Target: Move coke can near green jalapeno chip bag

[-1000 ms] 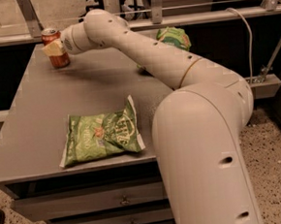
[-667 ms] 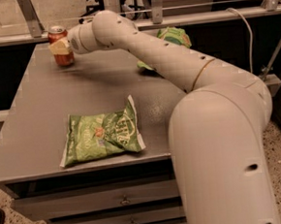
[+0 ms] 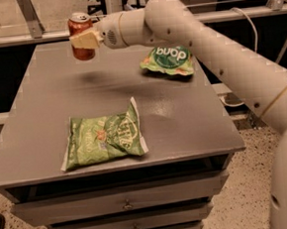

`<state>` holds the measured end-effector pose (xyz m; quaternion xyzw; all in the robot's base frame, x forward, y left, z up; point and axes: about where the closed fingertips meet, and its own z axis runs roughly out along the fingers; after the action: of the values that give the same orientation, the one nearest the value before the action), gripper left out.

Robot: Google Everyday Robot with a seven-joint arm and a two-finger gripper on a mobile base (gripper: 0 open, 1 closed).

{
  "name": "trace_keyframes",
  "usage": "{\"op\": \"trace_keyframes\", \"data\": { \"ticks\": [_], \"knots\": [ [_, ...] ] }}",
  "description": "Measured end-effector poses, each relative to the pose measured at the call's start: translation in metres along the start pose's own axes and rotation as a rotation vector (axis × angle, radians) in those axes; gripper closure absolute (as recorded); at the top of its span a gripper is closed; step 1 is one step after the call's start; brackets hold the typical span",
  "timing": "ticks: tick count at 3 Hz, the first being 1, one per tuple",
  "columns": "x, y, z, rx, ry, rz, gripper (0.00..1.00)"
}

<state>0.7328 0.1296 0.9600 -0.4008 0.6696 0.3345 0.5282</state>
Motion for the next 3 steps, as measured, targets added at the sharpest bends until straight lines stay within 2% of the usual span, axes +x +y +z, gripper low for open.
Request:
{"op": "trace_keyframes", "data": {
  "ticks": [1, 2, 3],
  "knots": [
    [0.030, 0.041, -0.076, -0.117, 0.074, -0.050, 1.00],
    [0.064, 0.072, -0.108, -0.198, 0.146, -0.101, 1.00],
    [0.097, 0.089, -0.128, -0.237, 0.202, -0.130, 1.00]
  ]
}}
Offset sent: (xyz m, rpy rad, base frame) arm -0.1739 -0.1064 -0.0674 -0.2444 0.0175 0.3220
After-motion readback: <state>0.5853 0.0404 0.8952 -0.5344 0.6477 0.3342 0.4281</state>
